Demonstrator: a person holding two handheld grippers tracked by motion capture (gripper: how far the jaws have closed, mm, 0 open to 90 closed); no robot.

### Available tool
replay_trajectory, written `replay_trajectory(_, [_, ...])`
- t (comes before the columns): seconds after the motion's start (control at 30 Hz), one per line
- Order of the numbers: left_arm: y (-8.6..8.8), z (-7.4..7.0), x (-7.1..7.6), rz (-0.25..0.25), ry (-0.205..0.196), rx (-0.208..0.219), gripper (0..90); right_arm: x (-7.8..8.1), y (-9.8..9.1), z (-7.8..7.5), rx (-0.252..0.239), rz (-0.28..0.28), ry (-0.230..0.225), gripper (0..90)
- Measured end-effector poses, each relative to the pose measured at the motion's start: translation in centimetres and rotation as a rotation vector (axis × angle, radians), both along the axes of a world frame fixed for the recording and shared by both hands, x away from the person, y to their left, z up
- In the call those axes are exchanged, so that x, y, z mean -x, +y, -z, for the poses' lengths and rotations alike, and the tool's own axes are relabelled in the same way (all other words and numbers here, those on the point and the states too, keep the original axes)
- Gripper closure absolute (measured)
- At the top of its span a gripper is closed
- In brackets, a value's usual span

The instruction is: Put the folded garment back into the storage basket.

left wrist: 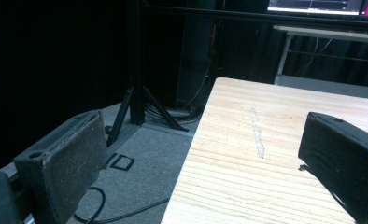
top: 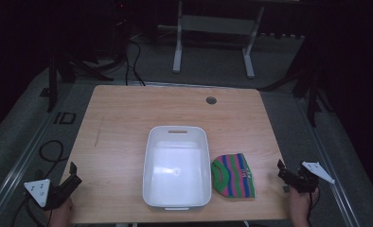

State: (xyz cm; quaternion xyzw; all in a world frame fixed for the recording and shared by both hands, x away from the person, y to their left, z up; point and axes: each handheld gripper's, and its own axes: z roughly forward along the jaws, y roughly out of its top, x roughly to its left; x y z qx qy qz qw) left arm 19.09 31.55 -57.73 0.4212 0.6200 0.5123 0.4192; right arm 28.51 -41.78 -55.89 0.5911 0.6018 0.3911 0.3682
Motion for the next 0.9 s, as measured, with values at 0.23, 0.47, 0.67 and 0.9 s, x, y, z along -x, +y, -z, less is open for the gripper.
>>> replay_trajectory(0.23, [0.0,0.0,-0.1,0.005,0.009,-0.001,1.9,-0.3,0.4,0.0,0.037,-0.025,0.031,12.8])
replay_trajectory(0.47, [0.1,0.0,-0.1,0.009,0.01,0.005,1.9,-0.7,0.4,0.0,0.019,-0.127,0.068,12.7])
replay_trajectory(0.67, [0.2,0.0,-0.1,0.015,0.012,0.009,1.9,-1.4,-0.8,0.0,-0.004,-0.265,0.131,13.2])
replay_trajectory(0.9, [0.2,0.0,-0.1,0.018,0.012,0.01,1.9,-1.9,-2.2,-0.9,0.019,-0.408,0.217,13.1])
